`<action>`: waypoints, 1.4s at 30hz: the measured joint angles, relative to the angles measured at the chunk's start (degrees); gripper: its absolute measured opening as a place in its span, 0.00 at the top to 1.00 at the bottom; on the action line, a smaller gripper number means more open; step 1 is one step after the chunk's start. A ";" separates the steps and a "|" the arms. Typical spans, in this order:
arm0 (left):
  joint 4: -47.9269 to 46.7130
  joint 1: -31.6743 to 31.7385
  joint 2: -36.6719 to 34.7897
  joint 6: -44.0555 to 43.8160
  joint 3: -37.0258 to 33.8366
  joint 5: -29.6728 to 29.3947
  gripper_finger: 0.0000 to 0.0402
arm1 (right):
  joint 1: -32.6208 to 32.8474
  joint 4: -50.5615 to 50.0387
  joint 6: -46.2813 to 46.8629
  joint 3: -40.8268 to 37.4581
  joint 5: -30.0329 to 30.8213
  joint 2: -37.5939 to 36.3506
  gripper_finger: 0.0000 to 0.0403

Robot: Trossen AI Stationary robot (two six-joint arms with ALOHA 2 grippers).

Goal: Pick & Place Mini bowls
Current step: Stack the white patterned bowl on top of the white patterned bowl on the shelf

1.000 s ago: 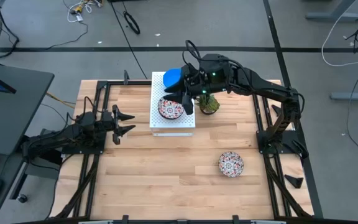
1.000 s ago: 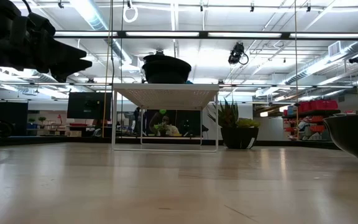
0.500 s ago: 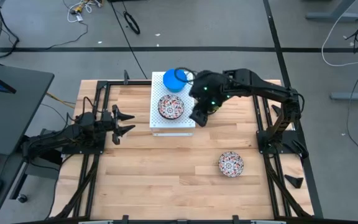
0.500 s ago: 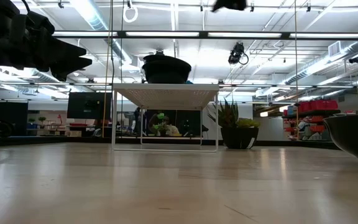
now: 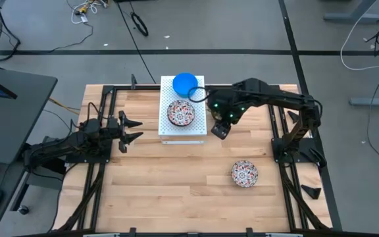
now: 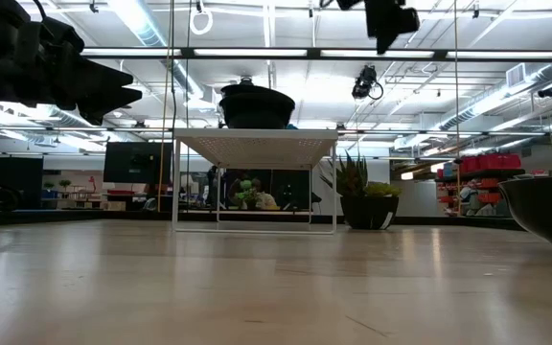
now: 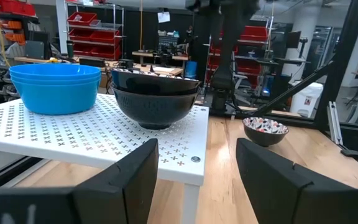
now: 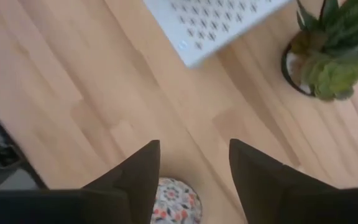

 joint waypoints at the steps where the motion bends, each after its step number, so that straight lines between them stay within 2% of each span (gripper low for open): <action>1: 0.02 0.00 0.00 -0.01 0.00 -0.01 0.45 | 0.13 -0.15 -0.10 -1.34 0.03 -0.03 0.53; 6: 0.04 0.00 0.00 -0.01 0.00 0.00 0.45 | 0.71 -0.06 -4.08 -11.07 -0.21 -1.60 0.55; 11: 0.06 0.00 0.00 -0.02 0.00 0.00 0.45 | 0.20 0.82 -1.93 -24.13 0.02 -7.84 0.56; 18: 0.08 0.00 0.00 -0.02 0.00 -0.01 0.45 | 0.02 5.66 5.41 -39.36 0.07 -17.87 0.56; 23: 0.04 0.00 0.02 -0.02 0.00 0.00 0.45 | 0.76 9.04 14.50 -47.99 -0.01 -24.32 0.56; 32: 0.04 0.00 0.00 -0.02 0.00 0.00 0.45 | 4.53 12.53 27.29 -57.01 -0.92 -28.65 0.56; 36: 0.06 0.00 0.02 -0.02 0.00 0.00 0.45 | 7.98 18.69 30.12 -59.70 -3.07 -28.62 0.56; 42: 0.06 0.00 0.00 -0.02 0.00 0.00 0.45 | 13.96 27.67 35.10 -64.04 -3.20 -28.59 0.56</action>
